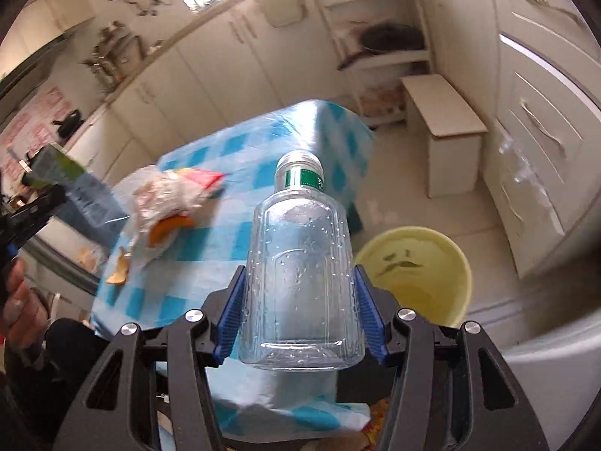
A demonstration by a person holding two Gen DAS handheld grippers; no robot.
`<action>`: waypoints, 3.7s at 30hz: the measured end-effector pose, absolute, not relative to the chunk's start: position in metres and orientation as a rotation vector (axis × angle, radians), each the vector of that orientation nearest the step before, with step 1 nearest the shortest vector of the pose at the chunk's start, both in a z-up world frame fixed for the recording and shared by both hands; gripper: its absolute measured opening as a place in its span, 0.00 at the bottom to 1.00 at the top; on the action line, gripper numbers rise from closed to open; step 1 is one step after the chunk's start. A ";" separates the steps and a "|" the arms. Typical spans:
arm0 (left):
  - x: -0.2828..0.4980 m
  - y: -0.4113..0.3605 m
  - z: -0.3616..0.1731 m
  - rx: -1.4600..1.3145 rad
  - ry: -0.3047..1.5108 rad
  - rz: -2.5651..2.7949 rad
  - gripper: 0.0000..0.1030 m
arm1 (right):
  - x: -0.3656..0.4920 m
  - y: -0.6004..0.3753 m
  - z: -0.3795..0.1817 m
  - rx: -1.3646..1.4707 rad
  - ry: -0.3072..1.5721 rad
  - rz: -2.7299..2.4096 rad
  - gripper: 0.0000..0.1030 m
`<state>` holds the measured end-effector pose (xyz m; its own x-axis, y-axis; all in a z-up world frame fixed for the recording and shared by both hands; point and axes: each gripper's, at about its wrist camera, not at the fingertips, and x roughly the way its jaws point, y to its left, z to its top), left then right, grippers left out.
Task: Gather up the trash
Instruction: 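Carry carton and bottle to the yellow bucket and open both tools, then grasp the bread crust with the left tool while the right tool grasps a white plastic bag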
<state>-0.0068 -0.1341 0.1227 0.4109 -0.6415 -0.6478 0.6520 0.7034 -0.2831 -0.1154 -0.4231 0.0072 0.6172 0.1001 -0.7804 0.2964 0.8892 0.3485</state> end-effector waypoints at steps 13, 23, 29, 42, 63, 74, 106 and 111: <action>-0.024 -0.295 0.037 0.095 1.011 -0.839 0.26 | -0.118 -0.545 -0.065 0.891 0.914 -0.361 0.66; -0.018 -0.393 -0.042 0.198 1.150 -0.788 0.35 | -0.143 -0.558 0.003 0.885 0.518 -0.486 0.78; -0.019 -0.403 -0.045 0.213 1.154 -0.767 0.52 | -0.131 -0.555 0.013 0.871 0.499 -0.464 0.78; -0.029 -0.222 0.040 0.196 0.890 -0.586 0.75 | -0.092 -0.503 0.032 0.782 0.516 -0.372 0.81; 0.079 0.061 -0.022 -0.129 1.072 0.037 0.77 | 0.020 -0.242 0.038 0.106 0.718 0.102 0.84; 0.080 0.057 -0.042 -0.096 1.111 0.014 0.77 | 0.047 -0.223 0.022 0.103 0.766 0.051 0.84; 0.083 0.037 -0.035 -0.125 1.052 -0.108 0.08 | 0.040 -0.301 0.009 0.975 0.673 0.463 0.05; 0.080 0.037 -0.030 -0.154 1.026 -0.142 0.07 | 0.028 -0.305 0.036 0.936 0.548 0.536 0.05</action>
<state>0.0801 0.0374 -0.0300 0.5107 -0.1898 -0.8385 0.0457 0.9799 -0.1940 0.0284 -0.3048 0.0361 0.7401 0.6415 -0.2020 -0.1878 0.4855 0.8538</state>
